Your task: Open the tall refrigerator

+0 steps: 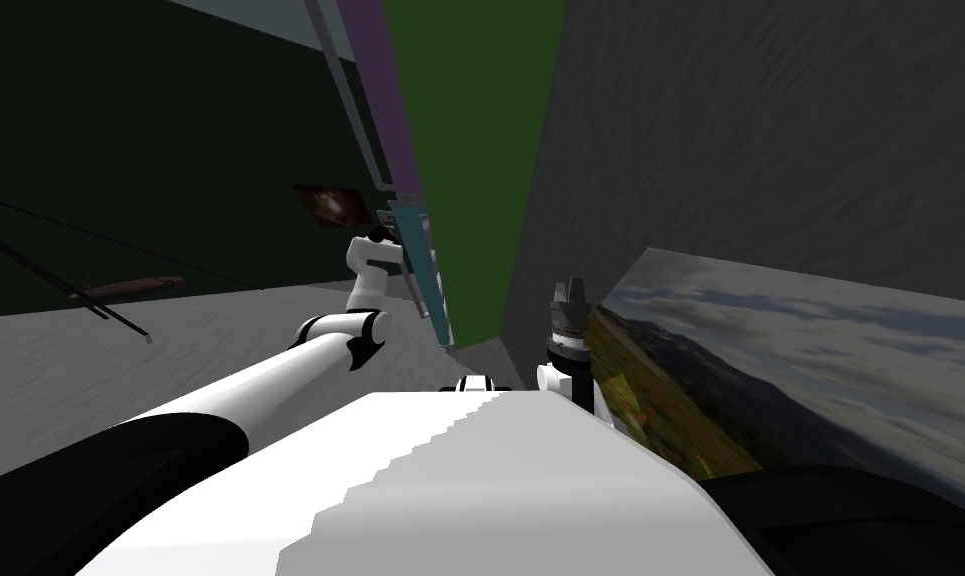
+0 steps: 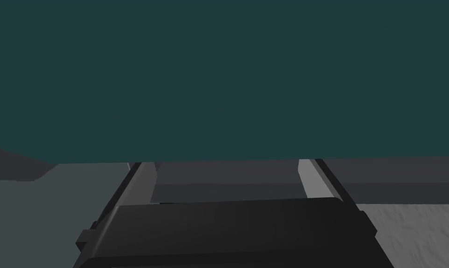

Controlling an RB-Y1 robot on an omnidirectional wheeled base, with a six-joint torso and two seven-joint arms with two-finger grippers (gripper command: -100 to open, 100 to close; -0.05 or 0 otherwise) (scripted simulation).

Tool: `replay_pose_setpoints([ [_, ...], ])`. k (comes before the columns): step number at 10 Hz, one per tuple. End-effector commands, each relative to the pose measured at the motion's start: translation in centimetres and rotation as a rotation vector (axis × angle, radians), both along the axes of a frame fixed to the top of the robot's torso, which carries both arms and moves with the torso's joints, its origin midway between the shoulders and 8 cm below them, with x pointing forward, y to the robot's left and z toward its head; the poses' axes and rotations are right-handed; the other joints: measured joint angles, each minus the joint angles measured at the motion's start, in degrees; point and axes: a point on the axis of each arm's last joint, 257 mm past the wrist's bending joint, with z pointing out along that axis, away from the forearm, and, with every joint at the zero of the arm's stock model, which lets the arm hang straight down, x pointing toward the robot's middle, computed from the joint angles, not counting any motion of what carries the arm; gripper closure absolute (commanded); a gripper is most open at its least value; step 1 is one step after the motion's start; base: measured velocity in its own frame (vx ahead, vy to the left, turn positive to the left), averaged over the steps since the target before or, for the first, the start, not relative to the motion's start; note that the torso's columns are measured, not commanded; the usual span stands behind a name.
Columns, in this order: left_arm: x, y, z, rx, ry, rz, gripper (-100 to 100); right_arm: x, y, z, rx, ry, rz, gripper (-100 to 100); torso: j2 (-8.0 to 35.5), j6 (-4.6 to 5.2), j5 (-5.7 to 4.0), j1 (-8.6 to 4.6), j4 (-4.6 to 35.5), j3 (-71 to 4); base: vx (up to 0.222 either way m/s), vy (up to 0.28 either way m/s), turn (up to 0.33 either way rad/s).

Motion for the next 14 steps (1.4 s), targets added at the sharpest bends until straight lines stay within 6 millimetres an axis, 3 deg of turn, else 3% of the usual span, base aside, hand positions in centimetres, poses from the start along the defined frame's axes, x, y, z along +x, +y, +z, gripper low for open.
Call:
replay_pose_setpoints([
  [1, -0.3, 0.5, 2.7, -0.024, -0.020, 0.019, -100, 0.0, 0.0, 0.0, 0.000, 0.000, 0.000, 0, 0.1, -0.14, 0.12, 0.14, 0.0, 0.1, 0.011, -0.073, 0.005],
  [6, -1.6, 2.1, 6.1, -0.076, -0.032, 0.060, -100, 0.0, 0.0, 0.0, 0.000, 0.000, 0.000, 0, 0.2, -0.19, 0.10, 0.21, 0.0, 0.1, 0.039, -0.076, 0.004],
  [9, -1.4, 2.4, 5.2, -0.078, -0.014, 0.066, -100, 0.0, 0.0, 0.0, 0.000, 0.000, 0.000, 0, -0.1, -0.11, 0.12, 0.40, 0.0, -0.1, 0.046, 0.016, 0.015],
  [10, -1.3, 2.5, 4.9, -0.080, -0.007, 0.069, 100, 0.0, 0.0, 0.0, 0.000, 0.000, 0.000, 0, -0.2, -0.09, 0.15, 0.33, -0.1, -0.2, -0.010, 0.005, 0.022],
  [13, -0.4, 0.1, 5.1, -0.080, -0.006, 0.014, 100, 0.0, 0.0, 0.0, 0.000, 0.000, 0.000, 0, -0.4, -0.28, 0.53, 1.05, -0.4, -0.3, -0.023, 0.224, -0.059],
  [14, -0.4, 0.1, 5.1, -0.080, -0.006, 0.014, 100, 0.0, 0.0, 0.0, -0.001, 0.000, 0.000, 0, -0.5, -0.19, 0.48, 1.07, -0.3, -0.4, -0.016, 0.249, -0.038],
])
